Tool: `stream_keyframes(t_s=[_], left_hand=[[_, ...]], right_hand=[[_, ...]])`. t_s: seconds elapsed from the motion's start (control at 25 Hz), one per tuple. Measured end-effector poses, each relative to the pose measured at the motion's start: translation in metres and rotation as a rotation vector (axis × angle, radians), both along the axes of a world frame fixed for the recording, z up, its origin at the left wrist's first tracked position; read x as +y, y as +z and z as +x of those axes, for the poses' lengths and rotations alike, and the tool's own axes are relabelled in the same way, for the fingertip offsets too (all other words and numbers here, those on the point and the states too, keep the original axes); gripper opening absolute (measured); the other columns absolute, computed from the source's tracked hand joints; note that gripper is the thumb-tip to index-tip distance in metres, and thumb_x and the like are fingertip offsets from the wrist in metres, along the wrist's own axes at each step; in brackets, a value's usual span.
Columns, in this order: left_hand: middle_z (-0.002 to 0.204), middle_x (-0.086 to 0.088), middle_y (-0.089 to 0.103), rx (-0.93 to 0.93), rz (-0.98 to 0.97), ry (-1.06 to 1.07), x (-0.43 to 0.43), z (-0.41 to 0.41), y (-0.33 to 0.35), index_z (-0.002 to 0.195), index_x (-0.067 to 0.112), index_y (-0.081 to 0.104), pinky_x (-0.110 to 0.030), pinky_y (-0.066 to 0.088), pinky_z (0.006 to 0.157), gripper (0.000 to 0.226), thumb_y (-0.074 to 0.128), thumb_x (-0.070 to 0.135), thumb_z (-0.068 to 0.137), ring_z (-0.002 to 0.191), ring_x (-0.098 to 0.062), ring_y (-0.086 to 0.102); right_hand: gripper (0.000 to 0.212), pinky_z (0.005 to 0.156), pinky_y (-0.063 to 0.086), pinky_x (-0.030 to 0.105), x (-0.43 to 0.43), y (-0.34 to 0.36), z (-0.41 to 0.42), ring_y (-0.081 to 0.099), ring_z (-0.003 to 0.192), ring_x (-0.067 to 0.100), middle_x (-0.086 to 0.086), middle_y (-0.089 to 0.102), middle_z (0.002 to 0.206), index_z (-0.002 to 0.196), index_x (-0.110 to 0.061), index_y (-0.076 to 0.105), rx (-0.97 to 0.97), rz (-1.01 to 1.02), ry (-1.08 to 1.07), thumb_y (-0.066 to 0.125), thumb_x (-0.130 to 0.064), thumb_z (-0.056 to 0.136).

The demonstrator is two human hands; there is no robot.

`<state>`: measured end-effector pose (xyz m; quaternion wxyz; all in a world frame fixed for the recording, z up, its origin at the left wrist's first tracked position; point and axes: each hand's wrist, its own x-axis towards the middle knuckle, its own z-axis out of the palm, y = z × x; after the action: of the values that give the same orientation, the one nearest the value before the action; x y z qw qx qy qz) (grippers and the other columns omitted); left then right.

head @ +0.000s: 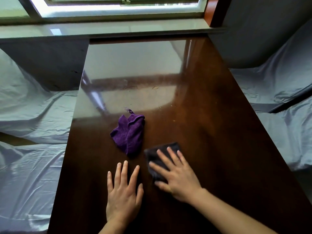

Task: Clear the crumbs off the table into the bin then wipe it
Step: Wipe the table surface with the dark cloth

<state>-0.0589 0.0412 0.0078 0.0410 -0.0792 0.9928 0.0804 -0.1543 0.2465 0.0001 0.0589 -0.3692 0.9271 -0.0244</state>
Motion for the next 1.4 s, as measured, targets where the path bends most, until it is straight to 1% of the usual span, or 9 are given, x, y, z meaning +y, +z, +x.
stream_keyframes(t_s=[0.2, 0.36, 0.44, 0.72, 0.8, 0.92, 1.08, 1.28, 1.4], left_hand=[[0.155, -0.013, 0.032, -0.005, -0.005, 0.003, 0.000, 0.000, -0.003, 0.143, 0.030, 0.040, -0.058, 0.016, 0.114, 0.061, 0.040, 0.049, 0.085, 0.146, -0.028, 0.018], [0.156, -0.010, 0.030, 0.005, -0.012, 0.002, -0.002, -0.001, -0.008, 0.143, 0.033, 0.035, -0.058, 0.015, 0.114, 0.062, 0.041, 0.051, 0.085, 0.147, -0.027, 0.017], [0.155, -0.011, 0.031, 0.014, -0.009, 0.001, -0.002, 0.000, -0.009, 0.143, 0.032, 0.036, -0.058, 0.015, 0.114, 0.062, 0.042, 0.050, 0.084, 0.146, -0.027, 0.018], [0.153, -0.014, 0.034, 0.024, 0.003, -0.013, -0.002, 0.000, -0.007, 0.141, 0.028, 0.044, -0.059, 0.018, 0.113, 0.063, 0.043, 0.048, 0.081, 0.144, -0.029, 0.022], [0.153, -0.014, 0.034, 0.030, 0.005, -0.010, -0.003, -0.001, -0.008, 0.141, 0.028, 0.044, -0.058, 0.016, 0.114, 0.063, 0.044, 0.048, 0.080, 0.144, -0.029, 0.022], [0.154, -0.013, 0.033, 0.021, 0.003, -0.006, -0.002, -0.002, -0.008, 0.141, 0.029, 0.041, -0.057, 0.015, 0.114, 0.064, 0.045, 0.049, 0.081, 0.145, -0.029, 0.020], [0.155, -0.012, 0.031, 0.016, -0.016, -0.008, -0.002, -0.001, -0.009, 0.142, 0.031, 0.039, -0.057, 0.014, 0.115, 0.063, 0.043, 0.050, 0.082, 0.146, -0.028, 0.018], [0.154, -0.011, 0.033, 0.030, 0.024, 0.008, -0.002, 0.000, -0.006, 0.141, 0.031, 0.042, -0.056, 0.016, 0.114, 0.062, 0.042, 0.050, 0.082, 0.145, -0.027, 0.021], [0.156, -0.009, 0.030, 0.009, 0.018, 0.012, -0.001, 0.001, -0.006, 0.142, 0.033, 0.040, -0.056, 0.014, 0.115, 0.063, 0.039, 0.052, 0.082, 0.146, -0.025, 0.018]], right_hand=[[0.067, 0.120, -0.008, 0.055, -0.028, 0.016, -0.159, -0.015, 0.151, 0.032, -0.003, -0.010, 0.167, 0.151, -0.052, 0.000, -0.133, 0.027, -0.502, 0.016, -0.075, 0.090], [0.072, 0.117, -0.011, 0.061, -0.057, 0.020, -0.218, -0.018, 0.149, 0.039, -0.003, -0.014, 0.166, 0.152, -0.051, -0.002, -0.221, 0.049, -0.636, 0.015, -0.079, 0.088], [0.070, 0.117, -0.011, 0.062, -0.064, 0.021, -0.203, -0.017, 0.150, 0.039, -0.004, -0.012, 0.167, 0.152, -0.051, 0.000, -0.182, 0.058, -0.579, 0.017, -0.077, 0.089], [0.064, 0.120, 0.009, 0.057, -0.017, 0.002, -0.046, 0.009, 0.152, 0.036, 0.002, 0.015, 0.166, 0.152, -0.046, 0.019, -0.028, 0.005, -0.040, 0.025, -0.070, 0.094], [0.066, 0.121, 0.009, 0.055, 0.005, 0.003, -0.080, 0.010, 0.152, 0.036, 0.003, 0.015, 0.166, 0.153, -0.044, 0.019, 0.018, 0.044, -0.104, 0.025, -0.069, 0.092], [0.066, 0.122, 0.001, 0.051, 0.019, 0.012, -0.149, -0.004, 0.153, 0.031, 0.001, -0.001, 0.168, 0.153, -0.047, 0.006, -0.027, 0.091, -0.432, 0.016, -0.072, 0.092], [0.069, 0.119, -0.007, 0.058, -0.013, 0.016, -0.183, -0.010, 0.152, 0.036, -0.003, -0.006, 0.167, 0.153, -0.049, 0.005, -0.107, 0.034, -0.683, 0.012, -0.076, 0.090], [0.066, 0.120, 0.003, 0.060, -0.022, 0.015, -0.073, -0.002, 0.152, 0.038, 0.000, 0.008, 0.167, 0.153, -0.046, 0.016, -0.069, 0.024, -0.214, 0.023, -0.072, 0.093], [0.065, 0.118, 0.016, 0.059, 0.060, 0.004, 0.005, 0.008, 0.152, 0.036, 0.004, 0.017, 0.166, 0.153, -0.043, 0.020, -0.043, 0.015, -0.189, 0.025, -0.070, 0.095]])
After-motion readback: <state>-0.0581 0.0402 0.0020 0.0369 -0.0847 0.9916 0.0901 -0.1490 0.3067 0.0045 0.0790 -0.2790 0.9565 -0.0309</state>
